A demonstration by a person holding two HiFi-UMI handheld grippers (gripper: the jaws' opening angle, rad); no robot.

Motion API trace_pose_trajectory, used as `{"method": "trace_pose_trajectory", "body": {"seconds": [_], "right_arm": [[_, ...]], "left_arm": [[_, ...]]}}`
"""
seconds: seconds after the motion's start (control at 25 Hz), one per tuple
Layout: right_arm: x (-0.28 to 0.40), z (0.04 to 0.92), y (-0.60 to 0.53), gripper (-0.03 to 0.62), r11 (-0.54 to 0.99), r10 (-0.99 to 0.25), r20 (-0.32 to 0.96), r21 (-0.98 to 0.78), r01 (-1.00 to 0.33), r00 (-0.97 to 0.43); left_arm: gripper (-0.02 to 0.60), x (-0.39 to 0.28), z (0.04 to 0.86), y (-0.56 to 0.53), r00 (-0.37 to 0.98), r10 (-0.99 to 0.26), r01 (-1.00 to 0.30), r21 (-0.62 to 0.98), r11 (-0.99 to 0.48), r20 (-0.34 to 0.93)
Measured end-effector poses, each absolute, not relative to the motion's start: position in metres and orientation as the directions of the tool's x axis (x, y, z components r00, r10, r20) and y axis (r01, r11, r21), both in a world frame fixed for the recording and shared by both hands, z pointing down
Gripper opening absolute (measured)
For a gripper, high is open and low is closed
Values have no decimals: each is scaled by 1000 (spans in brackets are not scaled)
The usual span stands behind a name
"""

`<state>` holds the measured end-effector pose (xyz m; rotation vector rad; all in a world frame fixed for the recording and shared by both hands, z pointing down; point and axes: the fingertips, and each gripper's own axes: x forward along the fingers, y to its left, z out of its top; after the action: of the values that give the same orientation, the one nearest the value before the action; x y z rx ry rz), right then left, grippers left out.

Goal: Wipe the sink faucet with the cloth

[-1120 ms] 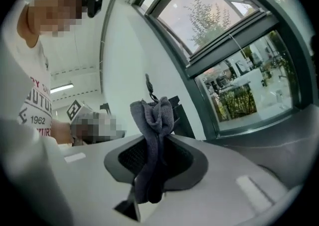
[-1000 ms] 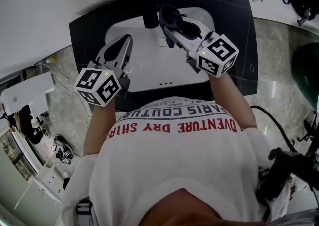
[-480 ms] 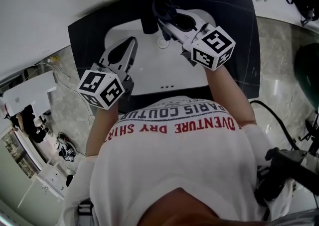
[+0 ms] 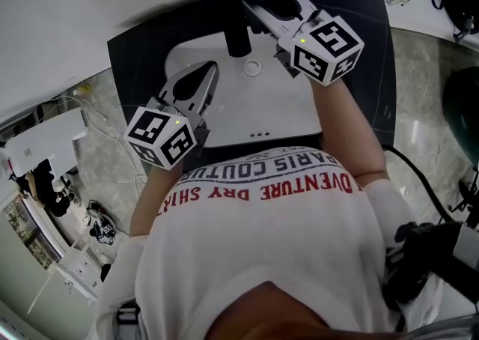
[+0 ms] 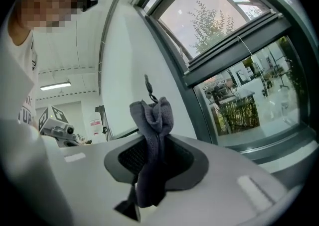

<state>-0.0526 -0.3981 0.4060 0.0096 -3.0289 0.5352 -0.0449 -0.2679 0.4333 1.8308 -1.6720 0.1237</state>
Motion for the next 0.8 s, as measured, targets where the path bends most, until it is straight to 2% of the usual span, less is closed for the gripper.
{"method": "trace_pose_trajectory", "body": {"seconds": [0.36, 0.56, 0.8], "right_arm": [[-63, 426, -410, 76, 893, -9, 84, -447, -45, -996], [-69, 462, -420, 77, 820, 14, 191, -564, -98, -981], [-73, 504, -424, 75, 783, -9, 355, -580, -227, -935]], "left_arm": [[0, -43, 440, -263, 203, -851, -919, 395, 6, 485], [0, -38, 441, -263, 219, -843, -918, 396, -8, 491], [0, -33, 444, -262, 238, -834, -916, 402, -21, 498]]}}
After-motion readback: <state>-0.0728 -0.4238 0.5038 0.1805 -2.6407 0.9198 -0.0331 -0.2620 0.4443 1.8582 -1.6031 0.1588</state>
